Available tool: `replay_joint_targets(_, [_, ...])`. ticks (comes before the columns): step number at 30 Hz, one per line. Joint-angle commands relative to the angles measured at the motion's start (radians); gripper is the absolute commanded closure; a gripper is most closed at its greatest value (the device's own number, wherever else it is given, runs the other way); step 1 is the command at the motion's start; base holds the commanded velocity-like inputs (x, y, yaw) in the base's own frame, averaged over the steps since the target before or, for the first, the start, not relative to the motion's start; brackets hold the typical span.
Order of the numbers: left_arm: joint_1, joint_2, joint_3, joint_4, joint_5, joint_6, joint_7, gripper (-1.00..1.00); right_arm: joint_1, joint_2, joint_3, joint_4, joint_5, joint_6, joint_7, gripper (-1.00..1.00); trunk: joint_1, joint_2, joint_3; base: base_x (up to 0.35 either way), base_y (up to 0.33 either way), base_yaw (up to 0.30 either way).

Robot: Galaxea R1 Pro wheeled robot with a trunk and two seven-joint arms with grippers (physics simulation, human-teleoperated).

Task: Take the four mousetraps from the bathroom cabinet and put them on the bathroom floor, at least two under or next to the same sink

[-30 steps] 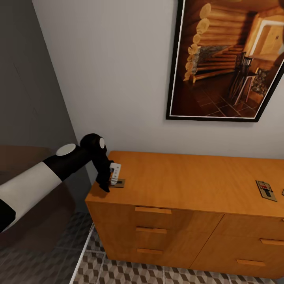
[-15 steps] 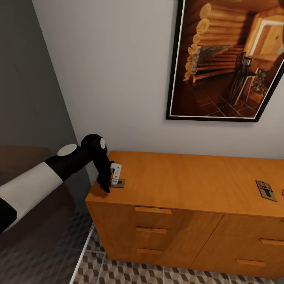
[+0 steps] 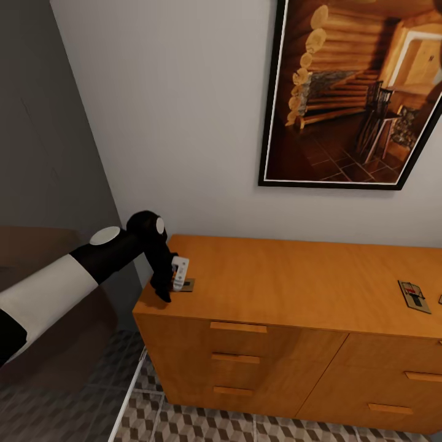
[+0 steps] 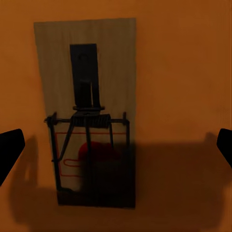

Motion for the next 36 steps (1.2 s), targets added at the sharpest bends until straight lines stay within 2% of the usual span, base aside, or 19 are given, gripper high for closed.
replay_joint_targets(1, [0.0,0.001,-0.002,-0.001,-0.005,0.011,-0.005,-1.0,-0.001,0.0,0.008,0.001,0.002,-0.001,-0.008,1.0,0.0,-0.001,-0.001,0.0,0.0,0.0])
replay_joint_targets(11, [0.015,0.001,-0.002,0.013,-0.003,0.009,0.002,-1.0,-0.001,0.0,0.008,0.001,0.002,-0.001,-0.008,1.0,0.0,-0.001,-0.001,0.0,0.0,0.0])
replay_joint_targets(19, [0.026,0.001,-0.002,0.021,-0.003,-0.026,0.008,-1.0,-0.001,0.0,0.008,0.001,0.002,-0.001,-0.008,1.0,0.0,-0.001,-0.001,0.0,0.0,0.0])
replay_joint_targets(36, [0.057,0.001,0.0,0.029,-0.005,-0.034,0.009,-1.0,-0.001,0.0,0.008,0.001,0.002,-0.001,-0.008,1.0,0.0,-0.001,-0.001,0.0,0.0,0.0])
